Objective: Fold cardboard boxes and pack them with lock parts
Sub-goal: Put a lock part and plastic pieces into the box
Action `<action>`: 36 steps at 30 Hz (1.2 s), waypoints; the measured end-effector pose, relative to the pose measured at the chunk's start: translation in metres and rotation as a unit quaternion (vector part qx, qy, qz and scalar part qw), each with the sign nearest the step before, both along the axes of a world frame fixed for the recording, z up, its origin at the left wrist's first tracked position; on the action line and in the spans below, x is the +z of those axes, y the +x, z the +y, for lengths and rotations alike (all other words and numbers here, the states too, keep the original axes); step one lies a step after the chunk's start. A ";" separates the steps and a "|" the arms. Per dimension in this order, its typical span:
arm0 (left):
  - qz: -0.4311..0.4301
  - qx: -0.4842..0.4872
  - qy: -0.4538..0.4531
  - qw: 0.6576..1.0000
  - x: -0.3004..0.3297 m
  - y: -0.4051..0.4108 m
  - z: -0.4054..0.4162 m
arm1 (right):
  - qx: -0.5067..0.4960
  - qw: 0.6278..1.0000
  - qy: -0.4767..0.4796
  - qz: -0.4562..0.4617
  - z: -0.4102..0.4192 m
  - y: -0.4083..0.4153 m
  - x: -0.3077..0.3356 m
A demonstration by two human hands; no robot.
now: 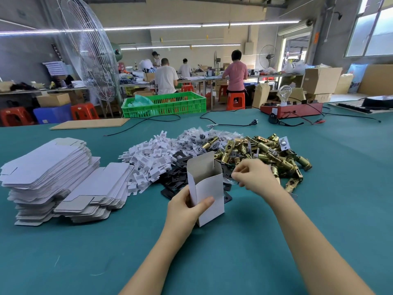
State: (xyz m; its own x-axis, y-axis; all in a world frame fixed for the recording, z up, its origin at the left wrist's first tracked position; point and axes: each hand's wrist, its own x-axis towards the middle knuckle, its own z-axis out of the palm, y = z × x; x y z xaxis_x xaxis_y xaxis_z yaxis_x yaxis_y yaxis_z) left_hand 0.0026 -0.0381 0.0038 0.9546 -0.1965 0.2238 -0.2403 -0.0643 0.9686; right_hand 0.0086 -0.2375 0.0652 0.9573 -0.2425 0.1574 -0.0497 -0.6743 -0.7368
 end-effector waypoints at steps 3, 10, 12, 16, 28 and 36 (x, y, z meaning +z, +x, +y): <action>-0.008 -0.002 0.007 1.000 0.000 0.001 -0.001 | 0.001 0.999 -0.016 0.029 0.007 0.010 -0.027; -0.009 0.009 0.013 1.000 -0.002 0.002 -0.001 | -0.008 0.994 -0.105 -0.004 0.020 0.016 -0.061; -0.007 0.011 0.012 1.000 -0.002 0.003 -0.001 | -0.008 0.992 -0.129 0.001 0.020 0.018 -0.063; -0.006 0.006 0.005 1.000 -0.002 0.003 -0.001 | -0.028 0.995 -0.096 -0.010 0.020 0.016 -0.065; 0.000 0.318 -0.042 0.947 0.021 0.019 0.027 | 0.278 0.865 0.418 0.021 0.020 -0.003 -0.055; -0.040 0.315 0.390 0.864 0.016 0.082 0.069 | 0.264 0.865 0.426 -0.010 0.018 -0.004 -0.062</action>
State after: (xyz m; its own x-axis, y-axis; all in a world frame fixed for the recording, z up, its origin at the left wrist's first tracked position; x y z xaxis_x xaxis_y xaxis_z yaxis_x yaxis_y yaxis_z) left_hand 0.0846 0.0312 0.0200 0.9150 0.2351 0.3278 0.0161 -0.8332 0.5527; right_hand 0.0044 -0.2191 0.0029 0.9694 0.1911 0.1544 0.1178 0.1900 -0.9747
